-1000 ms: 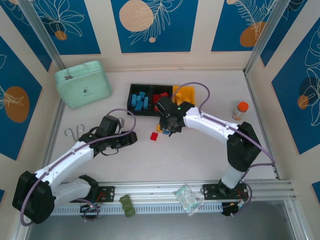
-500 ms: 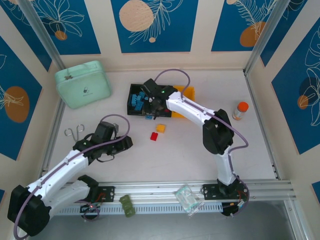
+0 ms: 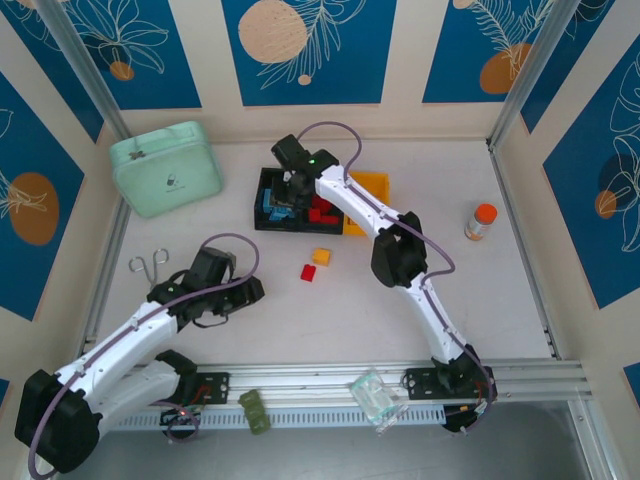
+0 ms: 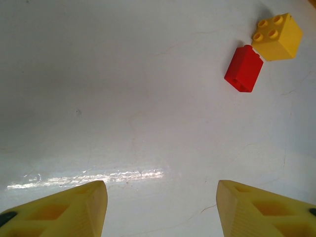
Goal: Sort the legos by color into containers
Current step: Place the lego in the container.
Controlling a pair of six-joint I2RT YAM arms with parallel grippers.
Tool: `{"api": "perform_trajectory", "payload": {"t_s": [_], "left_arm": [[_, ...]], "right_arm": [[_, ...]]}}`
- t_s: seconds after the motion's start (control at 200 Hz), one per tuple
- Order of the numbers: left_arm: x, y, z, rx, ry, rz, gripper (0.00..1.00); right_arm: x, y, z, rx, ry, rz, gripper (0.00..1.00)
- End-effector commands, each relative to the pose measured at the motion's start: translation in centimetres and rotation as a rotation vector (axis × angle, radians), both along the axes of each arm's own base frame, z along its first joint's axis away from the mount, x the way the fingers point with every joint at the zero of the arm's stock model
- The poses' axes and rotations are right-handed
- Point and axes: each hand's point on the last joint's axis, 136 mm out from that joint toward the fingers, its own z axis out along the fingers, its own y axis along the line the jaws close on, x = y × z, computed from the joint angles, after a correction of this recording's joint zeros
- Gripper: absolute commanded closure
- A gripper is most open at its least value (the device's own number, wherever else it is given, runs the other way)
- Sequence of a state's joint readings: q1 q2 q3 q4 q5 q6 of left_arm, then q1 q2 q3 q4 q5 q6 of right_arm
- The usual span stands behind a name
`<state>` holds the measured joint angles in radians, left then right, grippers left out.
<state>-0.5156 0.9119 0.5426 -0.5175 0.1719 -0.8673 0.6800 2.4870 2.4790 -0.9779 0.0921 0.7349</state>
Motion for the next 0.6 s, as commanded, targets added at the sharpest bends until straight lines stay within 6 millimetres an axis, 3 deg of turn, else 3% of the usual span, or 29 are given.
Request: {"api": "perform_trajectory", "payload": {"t_s": [0.0,0.11,0.415,0.595], "left_arm": [[-0.6,0.3,-0.6,0.008,0.031,0.01,0.4],[-0.6,0.3,-0.8,0.009,0.036,0.009,0.4],[-0.4,0.0,-1.0,-0.004,0.039,0.009,0.4],[-0.3,-0.2,-0.7,-0.007,0.03,0.001,0.4]], "right_arm": [[-0.2,-0.4,-0.4,-0.003,0.047,0.017,0.73],[0.6,-0.6,-0.5,0.002,0.039,-0.001,0.71],[1.2,-1.1,0.0,-0.002,0.024,-0.024,0.51],[1.0,-1.3,1.1,-0.011,0.002,-0.021,0.5]]}}
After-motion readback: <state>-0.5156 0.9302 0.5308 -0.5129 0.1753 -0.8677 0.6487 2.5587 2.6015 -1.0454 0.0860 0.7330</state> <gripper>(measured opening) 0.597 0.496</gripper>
